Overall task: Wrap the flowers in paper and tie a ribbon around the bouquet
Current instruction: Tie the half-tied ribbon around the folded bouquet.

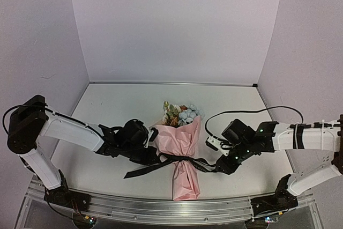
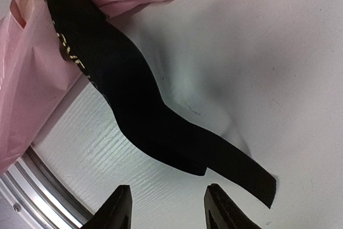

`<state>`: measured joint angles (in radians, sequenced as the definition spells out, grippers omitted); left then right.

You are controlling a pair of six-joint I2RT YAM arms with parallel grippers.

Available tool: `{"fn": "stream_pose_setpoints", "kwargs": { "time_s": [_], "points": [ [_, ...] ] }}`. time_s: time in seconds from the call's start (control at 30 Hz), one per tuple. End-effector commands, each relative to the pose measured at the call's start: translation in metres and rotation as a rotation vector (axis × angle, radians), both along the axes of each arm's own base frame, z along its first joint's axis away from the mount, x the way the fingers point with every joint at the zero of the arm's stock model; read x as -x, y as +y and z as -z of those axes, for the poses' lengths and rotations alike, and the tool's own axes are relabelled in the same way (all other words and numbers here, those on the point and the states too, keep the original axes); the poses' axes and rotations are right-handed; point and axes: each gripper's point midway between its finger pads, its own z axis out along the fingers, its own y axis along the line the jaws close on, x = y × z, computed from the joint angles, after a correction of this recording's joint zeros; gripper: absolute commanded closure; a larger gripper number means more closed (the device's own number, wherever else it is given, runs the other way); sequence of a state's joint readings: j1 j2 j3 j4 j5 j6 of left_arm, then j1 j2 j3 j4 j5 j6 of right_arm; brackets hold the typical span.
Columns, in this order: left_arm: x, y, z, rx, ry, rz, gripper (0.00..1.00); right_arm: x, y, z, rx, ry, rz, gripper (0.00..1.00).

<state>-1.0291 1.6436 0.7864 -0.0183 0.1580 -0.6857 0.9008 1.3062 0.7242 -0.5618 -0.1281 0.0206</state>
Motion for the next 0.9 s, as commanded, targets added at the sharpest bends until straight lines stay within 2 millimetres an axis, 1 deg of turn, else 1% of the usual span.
{"fn": "stream_pose_setpoints", "kwargs": {
  "time_s": [0.0, 0.1, 0.17, 0.23, 0.4, 0.5, 0.67, 0.77, 0.87],
  "points": [
    [-0.016, -0.008, -0.027, 0.047, -0.056, -0.026, 1.0, 0.003, 0.019, -0.007, -0.069, -0.037, -0.05, 0.57],
    [-0.016, -0.006, -0.029, 0.047, -0.058, -0.029, 1.0, 0.014, 0.026, 0.003, -0.071, -0.061, -0.143, 0.58],
    [-0.018, -0.005, -0.03, 0.045, -0.063, -0.031, 1.0, 0.017, 0.03, 0.008, -0.084, -0.07, -0.176, 0.58],
    [-0.019, -0.004, -0.033, 0.045, -0.066, -0.033, 1.0, 0.017, 0.034, 0.01, -0.105, -0.08, -0.191, 0.58],
    [-0.023, -0.001, -0.034, 0.044, -0.07, -0.039, 1.0, 0.017, 0.04, 0.017, -0.089, -0.062, -0.218, 0.62],
    [-0.024, 0.0, -0.036, 0.048, -0.071, -0.041, 1.0, 0.012, 0.041, 0.024, -0.067, -0.067, -0.217, 0.62],
    [-0.023, 0.001, -0.037, 0.051, -0.073, -0.036, 1.0, 0.003, 0.044, 0.028, -0.042, -0.092, -0.204, 0.62],
    [-0.023, 0.002, -0.039, 0.053, -0.075, -0.036, 1.0, -0.005, 0.045, 0.027, -0.038, -0.128, -0.198, 0.62],
    [-0.023, 0.003, -0.039, 0.052, -0.075, -0.037, 1.0, -0.007, 0.048, 0.023, -0.05, -0.143, -0.195, 0.62]
  ]
}}
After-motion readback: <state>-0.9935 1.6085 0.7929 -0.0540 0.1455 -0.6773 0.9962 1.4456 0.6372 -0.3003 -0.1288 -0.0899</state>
